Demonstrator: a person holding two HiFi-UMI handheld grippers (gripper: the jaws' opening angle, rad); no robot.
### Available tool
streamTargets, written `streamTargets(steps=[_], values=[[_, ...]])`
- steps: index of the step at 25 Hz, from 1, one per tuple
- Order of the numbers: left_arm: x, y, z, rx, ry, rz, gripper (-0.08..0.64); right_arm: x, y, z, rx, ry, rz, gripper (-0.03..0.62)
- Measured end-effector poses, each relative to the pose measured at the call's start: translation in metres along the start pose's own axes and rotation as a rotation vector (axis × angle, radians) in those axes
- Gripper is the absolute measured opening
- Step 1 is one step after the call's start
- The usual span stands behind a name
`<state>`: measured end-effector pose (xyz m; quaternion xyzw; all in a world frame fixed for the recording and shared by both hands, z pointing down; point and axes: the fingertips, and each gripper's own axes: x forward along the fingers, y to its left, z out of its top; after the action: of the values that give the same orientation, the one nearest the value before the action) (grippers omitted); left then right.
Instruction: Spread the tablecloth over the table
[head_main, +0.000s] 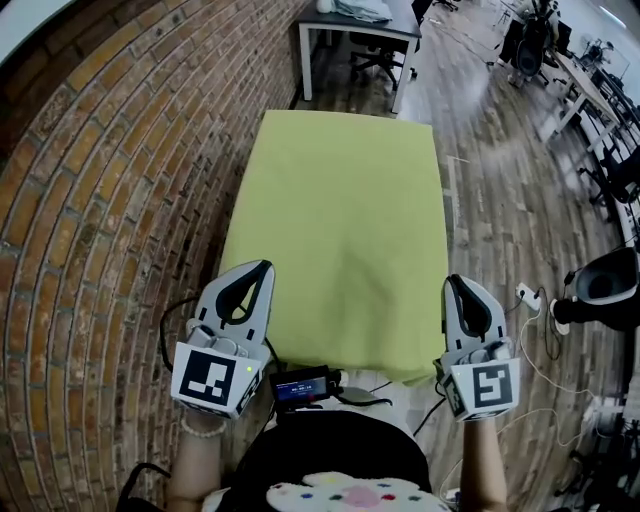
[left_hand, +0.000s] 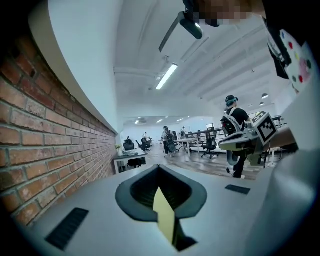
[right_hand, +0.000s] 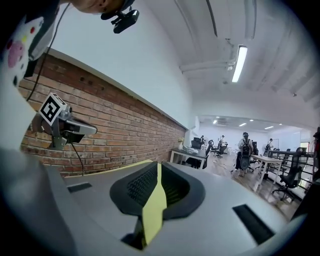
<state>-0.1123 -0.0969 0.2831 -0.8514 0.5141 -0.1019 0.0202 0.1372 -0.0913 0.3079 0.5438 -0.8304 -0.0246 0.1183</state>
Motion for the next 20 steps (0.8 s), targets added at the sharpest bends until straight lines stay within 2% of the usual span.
streamTargets(steps=[3, 7, 12, 20], values=[[-0.006, -0.01, -0.001, -0.012, 0.001, 0.005, 0.014, -0.005, 0.008, 0.001, -0.022, -0.006, 0.009, 0.048], [-0.011, -0.022, -0.009, 0.016, 0.017, 0.009, 0.014, -0.01, 0.014, 0.002, -0.009, -0.036, 0.021, 0.048], [-0.011, -0.032, -0.016, -0.026, 0.036, 0.004, 0.014, -0.012, 0.016, -0.001, -0.004, -0.031, 0.022, 0.048], [-0.006, -0.041, -0.02, -0.036, 0.036, -0.024, 0.014, -0.009, 0.022, -0.009, -0.004, 0.001, 0.045, 0.044]])
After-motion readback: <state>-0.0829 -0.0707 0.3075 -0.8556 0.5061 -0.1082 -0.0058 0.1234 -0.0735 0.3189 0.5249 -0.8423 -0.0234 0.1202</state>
